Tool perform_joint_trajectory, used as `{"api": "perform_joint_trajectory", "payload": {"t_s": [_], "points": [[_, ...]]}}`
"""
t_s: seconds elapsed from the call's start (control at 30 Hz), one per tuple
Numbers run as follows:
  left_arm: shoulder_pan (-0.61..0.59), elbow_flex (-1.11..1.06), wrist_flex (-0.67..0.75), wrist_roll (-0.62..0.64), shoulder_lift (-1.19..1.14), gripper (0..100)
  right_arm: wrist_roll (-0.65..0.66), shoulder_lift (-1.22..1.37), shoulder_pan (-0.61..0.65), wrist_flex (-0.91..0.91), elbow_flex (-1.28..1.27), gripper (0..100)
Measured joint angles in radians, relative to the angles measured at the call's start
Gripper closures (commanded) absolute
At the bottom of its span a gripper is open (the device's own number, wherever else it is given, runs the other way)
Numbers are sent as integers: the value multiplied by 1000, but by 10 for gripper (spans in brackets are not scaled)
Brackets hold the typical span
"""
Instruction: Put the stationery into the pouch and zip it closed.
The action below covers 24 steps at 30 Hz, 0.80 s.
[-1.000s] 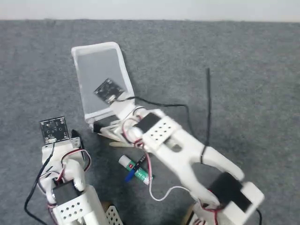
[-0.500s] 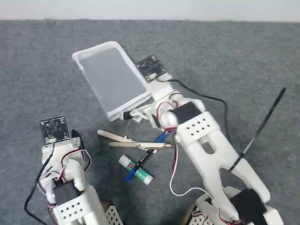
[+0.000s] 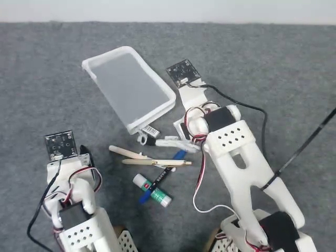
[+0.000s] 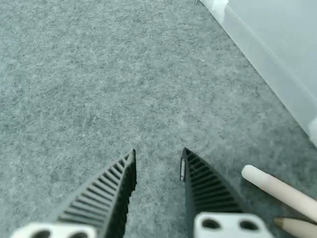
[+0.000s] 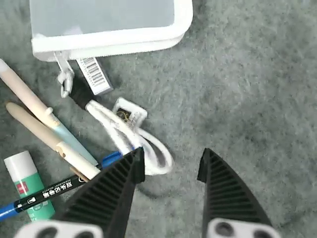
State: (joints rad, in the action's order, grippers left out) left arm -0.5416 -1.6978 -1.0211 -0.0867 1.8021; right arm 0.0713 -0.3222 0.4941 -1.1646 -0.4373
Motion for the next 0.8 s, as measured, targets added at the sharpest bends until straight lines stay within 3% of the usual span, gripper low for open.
{"api": "perform_joint_trajectory", "payload": {"t_s": [0.2, 0.5, 0.8], "points": [[0, 0, 0, 0, 0, 857, 0, 0, 63, 15, 5, 821], [0, 0, 0, 0, 0, 857, 2, 9, 219, 236, -121, 821], [0, 0, 0, 0, 0, 857, 2, 307, 298, 399, -89, 822]]}}
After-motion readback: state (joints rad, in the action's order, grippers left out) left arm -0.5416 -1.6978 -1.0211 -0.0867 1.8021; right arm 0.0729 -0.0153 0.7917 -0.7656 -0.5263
